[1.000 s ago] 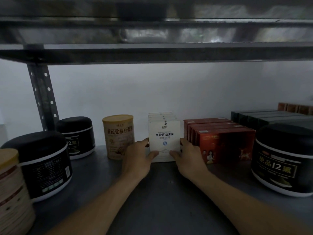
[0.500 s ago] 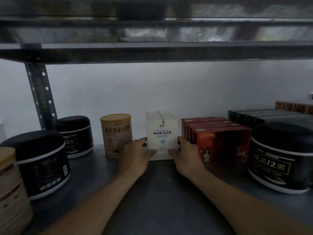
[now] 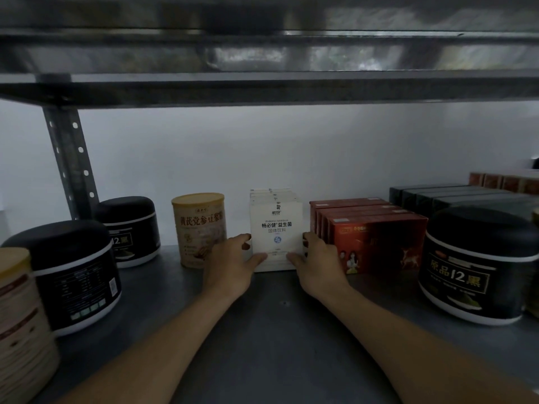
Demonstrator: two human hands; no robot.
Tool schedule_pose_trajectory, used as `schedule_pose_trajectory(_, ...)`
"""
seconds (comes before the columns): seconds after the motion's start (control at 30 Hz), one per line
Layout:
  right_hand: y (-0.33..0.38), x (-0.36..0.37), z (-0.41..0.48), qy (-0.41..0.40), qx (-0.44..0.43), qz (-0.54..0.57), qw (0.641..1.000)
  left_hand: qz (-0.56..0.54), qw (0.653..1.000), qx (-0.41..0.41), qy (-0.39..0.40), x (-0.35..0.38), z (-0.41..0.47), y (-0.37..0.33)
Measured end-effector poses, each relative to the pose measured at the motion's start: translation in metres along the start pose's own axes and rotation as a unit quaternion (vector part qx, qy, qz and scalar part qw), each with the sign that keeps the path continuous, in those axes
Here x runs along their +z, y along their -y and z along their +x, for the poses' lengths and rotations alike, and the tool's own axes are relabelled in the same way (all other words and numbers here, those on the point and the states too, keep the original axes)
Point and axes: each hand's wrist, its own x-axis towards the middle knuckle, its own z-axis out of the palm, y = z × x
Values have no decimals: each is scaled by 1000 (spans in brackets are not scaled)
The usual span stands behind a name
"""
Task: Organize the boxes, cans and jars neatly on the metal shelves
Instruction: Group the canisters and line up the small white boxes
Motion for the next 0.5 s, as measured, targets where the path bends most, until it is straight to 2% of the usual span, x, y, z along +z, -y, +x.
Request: schedule_pose_trajectory(0.5,8,-11,-13,-23,1,-27,999,2,999,-38,-1,-8,-4,-7)
